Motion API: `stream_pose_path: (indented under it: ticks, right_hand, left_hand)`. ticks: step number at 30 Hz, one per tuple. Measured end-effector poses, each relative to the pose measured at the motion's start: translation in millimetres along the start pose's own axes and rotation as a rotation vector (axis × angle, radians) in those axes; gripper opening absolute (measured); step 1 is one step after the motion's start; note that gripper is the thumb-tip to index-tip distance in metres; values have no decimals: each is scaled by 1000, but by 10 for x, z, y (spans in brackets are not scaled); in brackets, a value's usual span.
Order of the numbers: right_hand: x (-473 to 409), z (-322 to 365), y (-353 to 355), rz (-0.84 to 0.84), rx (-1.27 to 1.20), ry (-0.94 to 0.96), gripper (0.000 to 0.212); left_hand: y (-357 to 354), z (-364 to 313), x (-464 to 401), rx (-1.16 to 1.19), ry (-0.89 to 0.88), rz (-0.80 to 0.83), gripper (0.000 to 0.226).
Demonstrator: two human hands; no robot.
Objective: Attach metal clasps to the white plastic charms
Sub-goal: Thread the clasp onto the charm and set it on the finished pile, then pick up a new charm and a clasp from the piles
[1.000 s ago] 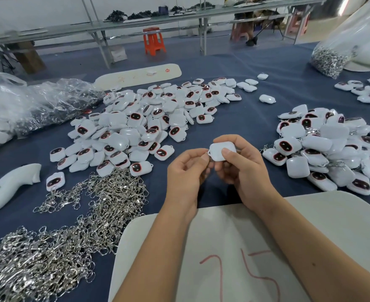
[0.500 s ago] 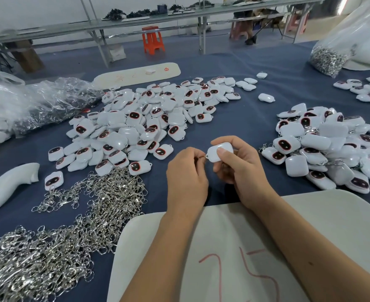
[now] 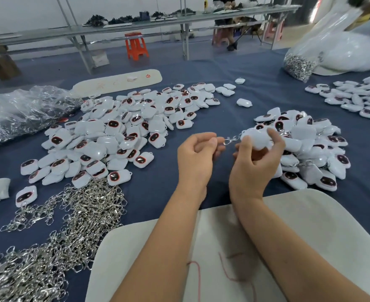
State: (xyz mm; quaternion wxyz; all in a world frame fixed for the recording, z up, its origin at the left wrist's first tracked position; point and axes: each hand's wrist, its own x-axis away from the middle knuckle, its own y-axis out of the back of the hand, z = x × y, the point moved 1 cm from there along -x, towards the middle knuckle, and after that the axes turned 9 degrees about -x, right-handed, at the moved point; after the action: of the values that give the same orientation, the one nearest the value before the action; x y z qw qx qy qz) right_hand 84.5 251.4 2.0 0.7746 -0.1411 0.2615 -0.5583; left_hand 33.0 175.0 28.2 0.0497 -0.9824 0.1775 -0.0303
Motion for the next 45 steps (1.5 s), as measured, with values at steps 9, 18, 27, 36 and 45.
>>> stream_pose_path:
  ticks: [9, 18, 27, 36, 45]
  right_hand:
    - [-45, -55, 39, 198, 293, 99, 75]
    - [377, -162, -375, 1052, 839, 367, 26]
    - [1062, -333, -1125, 1567, 930, 484, 64]
    - [1126, -280, -1230, 1457, 1054, 366, 30]
    - [1049, -217, -1104, 1385, 705, -60, 27]
  left_hand:
    - [111, 94, -81, -496, -168, -92, 11]
    - [1046, -97, 15, -1153, -135, -334, 10]
    - [1947, -404, 92, -1621, 217, -171, 17]
    - [2054, -418, 92, -1504, 225, -140, 16]
    - [2090, -452, 125, -1219, 176, -250, 21]
